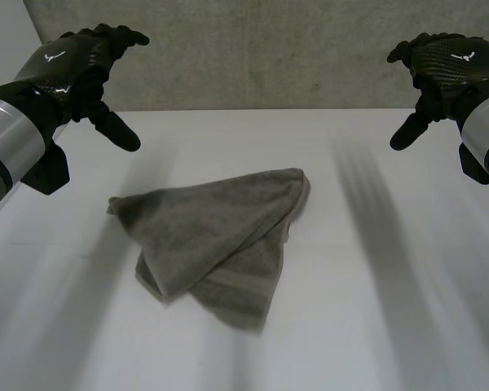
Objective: Fold the towel.
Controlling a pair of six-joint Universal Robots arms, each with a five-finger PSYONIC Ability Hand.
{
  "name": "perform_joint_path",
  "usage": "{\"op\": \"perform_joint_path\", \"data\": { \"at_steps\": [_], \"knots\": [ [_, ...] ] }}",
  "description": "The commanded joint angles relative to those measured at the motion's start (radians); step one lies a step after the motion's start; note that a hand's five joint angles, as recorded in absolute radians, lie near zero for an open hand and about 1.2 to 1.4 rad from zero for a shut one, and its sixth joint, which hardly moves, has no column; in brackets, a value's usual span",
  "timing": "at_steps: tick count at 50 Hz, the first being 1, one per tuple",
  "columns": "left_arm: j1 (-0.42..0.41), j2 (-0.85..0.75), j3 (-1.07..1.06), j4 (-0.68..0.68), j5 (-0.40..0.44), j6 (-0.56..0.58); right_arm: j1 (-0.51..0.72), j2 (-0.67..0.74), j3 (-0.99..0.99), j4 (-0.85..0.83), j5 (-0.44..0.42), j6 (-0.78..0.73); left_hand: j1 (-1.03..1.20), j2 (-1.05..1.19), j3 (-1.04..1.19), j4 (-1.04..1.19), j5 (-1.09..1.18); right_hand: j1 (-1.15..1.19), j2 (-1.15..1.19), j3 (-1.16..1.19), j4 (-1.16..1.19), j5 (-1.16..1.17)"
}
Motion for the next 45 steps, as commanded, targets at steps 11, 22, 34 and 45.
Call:
{"op": "perform_joint_path", "data": {
  "at_steps": [11, 22, 34, 45],
  "knots": [
    [0.006, -0.058, 0.015, 0.032, 0.003, 0.021, 0.059, 0.042, 0.006, 0.005, -0.006, -0.048, 0.031, 0.037, 0.036, 0.035, 0.001, -0.033, -0.053, -0.037, -0.053, -0.054],
    [0.084, -0.192, -0.04, -0.007, 0.015, 0.272, 0.228, 0.16, 0.008, 0.168, -0.106, -0.053, 0.054, 0.06, 0.06, 0.059, 0.025, -0.033, -0.053, -0.037, -0.053, -0.054],
    [0.236, -0.434, -0.11, 0.023, 0.156, 0.466, 0.349, 0.3, 0.031, 0.151, -0.097, -0.056, 0.113, 0.119, 0.119, 0.117, 0.083, -0.033, -0.053, -0.037, -0.053, -0.054],
    [0.247, -0.566, -0.091, 0.278, 0.17, 0.501, 0.368, 0.311, 0.198, -0.106, -0.104, -0.042, 0.397, 0.403, 0.403, 0.402, 0.368, -0.033, -0.053, -0.037, -0.053, -0.054]
  ]
}}
